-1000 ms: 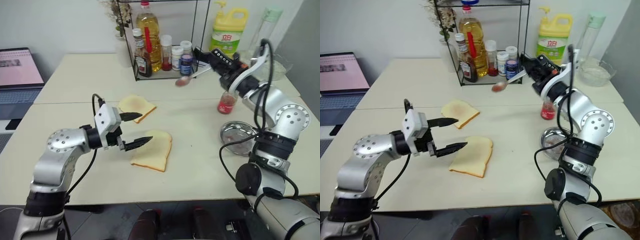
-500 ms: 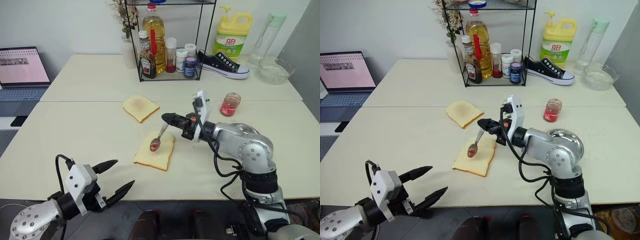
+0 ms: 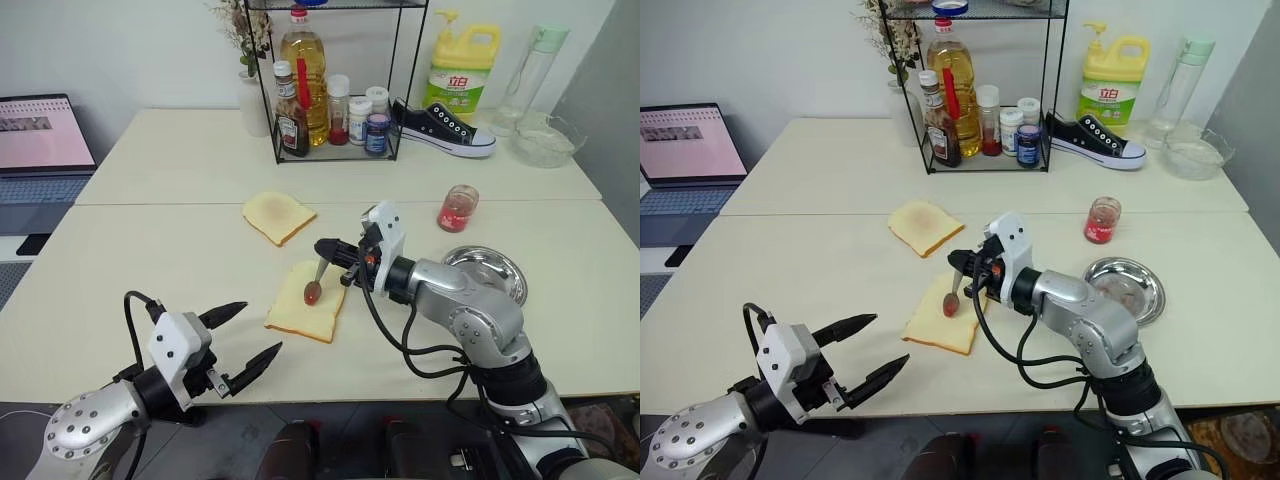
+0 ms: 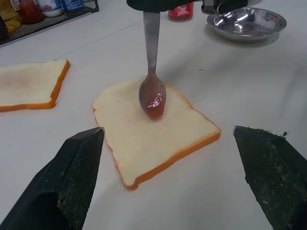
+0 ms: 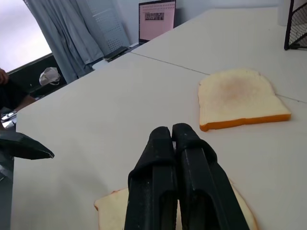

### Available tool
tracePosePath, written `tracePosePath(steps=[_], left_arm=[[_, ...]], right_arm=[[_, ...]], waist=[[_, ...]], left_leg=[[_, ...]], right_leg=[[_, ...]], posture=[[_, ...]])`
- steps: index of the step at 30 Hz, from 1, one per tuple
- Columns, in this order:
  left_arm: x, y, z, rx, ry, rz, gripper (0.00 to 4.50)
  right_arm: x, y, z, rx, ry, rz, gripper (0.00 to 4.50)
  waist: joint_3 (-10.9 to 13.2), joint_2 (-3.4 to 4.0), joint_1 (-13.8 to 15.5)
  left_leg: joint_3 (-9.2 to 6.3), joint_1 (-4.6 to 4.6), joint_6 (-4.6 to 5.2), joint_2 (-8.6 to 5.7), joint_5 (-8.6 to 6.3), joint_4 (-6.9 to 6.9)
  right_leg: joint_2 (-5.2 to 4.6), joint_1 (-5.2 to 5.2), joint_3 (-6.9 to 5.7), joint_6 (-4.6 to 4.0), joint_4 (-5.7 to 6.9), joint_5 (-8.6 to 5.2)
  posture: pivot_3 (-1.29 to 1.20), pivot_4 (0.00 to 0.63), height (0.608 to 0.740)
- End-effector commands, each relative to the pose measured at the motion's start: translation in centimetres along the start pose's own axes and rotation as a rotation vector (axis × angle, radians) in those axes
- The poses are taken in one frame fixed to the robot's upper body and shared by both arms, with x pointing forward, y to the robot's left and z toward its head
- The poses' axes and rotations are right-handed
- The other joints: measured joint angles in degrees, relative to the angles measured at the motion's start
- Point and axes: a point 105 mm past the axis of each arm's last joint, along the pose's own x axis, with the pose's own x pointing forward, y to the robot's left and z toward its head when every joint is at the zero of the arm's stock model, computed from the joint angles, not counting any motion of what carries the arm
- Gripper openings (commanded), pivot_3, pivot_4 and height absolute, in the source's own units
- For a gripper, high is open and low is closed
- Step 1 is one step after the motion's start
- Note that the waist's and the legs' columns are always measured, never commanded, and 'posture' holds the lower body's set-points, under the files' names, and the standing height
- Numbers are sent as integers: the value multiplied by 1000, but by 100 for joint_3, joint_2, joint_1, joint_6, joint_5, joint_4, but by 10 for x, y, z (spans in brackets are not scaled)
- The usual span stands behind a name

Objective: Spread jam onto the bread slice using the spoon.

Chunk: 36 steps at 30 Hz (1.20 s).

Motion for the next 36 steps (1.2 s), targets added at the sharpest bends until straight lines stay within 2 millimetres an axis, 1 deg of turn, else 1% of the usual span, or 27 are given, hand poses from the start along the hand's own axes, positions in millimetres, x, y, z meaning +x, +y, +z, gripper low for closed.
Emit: tracePosePath(steps=[1, 7, 10, 12, 14, 16, 18, 22, 24, 25, 28, 33, 36], left_arm=[[2, -3, 9, 33, -18, -12, 4500], [7, 4, 11, 50, -21, -11, 4500], [8, 7, 11, 56, -24, -15, 4500], [9, 8, 10, 56, -24, -16, 4500], [9, 9, 10, 56, -24, -17, 4500], [9, 9, 9, 55, -24, -20, 4500], [9, 9, 7, 54, -25, -26, 4500], [8, 8, 5, 52, -22, -34, 4500], [7, 7, 4, 52, -19, -36, 4500], [7, 7, 3, 52, -17, -39, 4500], [6, 6, 2, 52, -14, -45, 4500], [4, 7, -1, 53, -11, -44, 4500], [4, 7, -2, 53, -10, -50, 4500]], right_arm=[[0, 4, 13, -79, -53, 19, 32], [0, -3, 19, -157, -69, 1, 32], [-1, -7, 27, -175, -85, -9, 32], [-4, -10, 35, -118, -106, -17, 32], [-5, -11, 38, -68, -116, -16, 32], [-6, -12, 40, 74, -132, -12, 32], [-8, -14, 31, 294, -118, -8, 32], [-9, -21, 9, 541, -72, -46, 32], [-8, -25, -1, 613, -53, -67, 32], [-7, -32, -13, 675, -33, -112, 32], [-6, -47, -35, 772, -2, -199, 32], [-6, -58, -43, 808, -2, -231, 32], [-6, -67, -37, 793, -30, -256, 32]], waist=[[0, 0, 1], [0, 0, 6], [0, 0, 5], [0, 0, 5], [0, 0, 5], [0, 0, 6], [0, 0, 4], [0, 0, 6], [0, 1, 7], [1, 1, 7], [1, 2, 2], [2, 4, -11], [2, 4, -9]], left_leg=[[0, 0, 0, 0, 0, 0], [-3, 0, 0, 0, 0, 1], [-2, 0, -1, 0, 0, 0], [-2, 0, -1, 0, 0, 0], [-2, 0, -1, 0, 0, 0], [-4, 0, -1, 0, 0, 0], [-5, 0, -1, 1, 0, 0], [-6, 0, -1, 1, 0, -3], [-6, 0, -1, 0, 0, -2], [-6, 0, -1, -1, 0, -2], [-4, 0, -1, 0, 0, -3], [3, 0, 0, 0, 0, -5], [3, 0, 0, 1, 0, -5]], right_leg=[[0, 0, -1, 0, 0, 0], [0, 1, -1, 0, 0, 0], [0, 0, -1, 0, 0, 0], [0, 0, -1, 0, 1, 0], [0, 0, 1, 0, 1, 0], [0, 0, 1, 0, 0, 0], [-1, 0, 5, 0, 0, 0], [-2, 1, 8, -1, 1, 0], [-3, 1, 7, -1, 0, 0], [-3, 1, 6, -1, 0, 0], [-1, -1, 4, -1, 0, 0], [1, -5, 2, -1, 3, 0], [2, -5, -1, -1, 3, 0]], posture=[[0, 150, 740], [0, 150, 740], [0, 150, 740], [0, 150, 740], [0, 150, 740], [0, 150, 740], [0, 150, 740], [0, 150, 740], [0, 150, 740], [0, 150, 740], [0, 150, 740], [0, 150, 740], [0, 150, 740]])
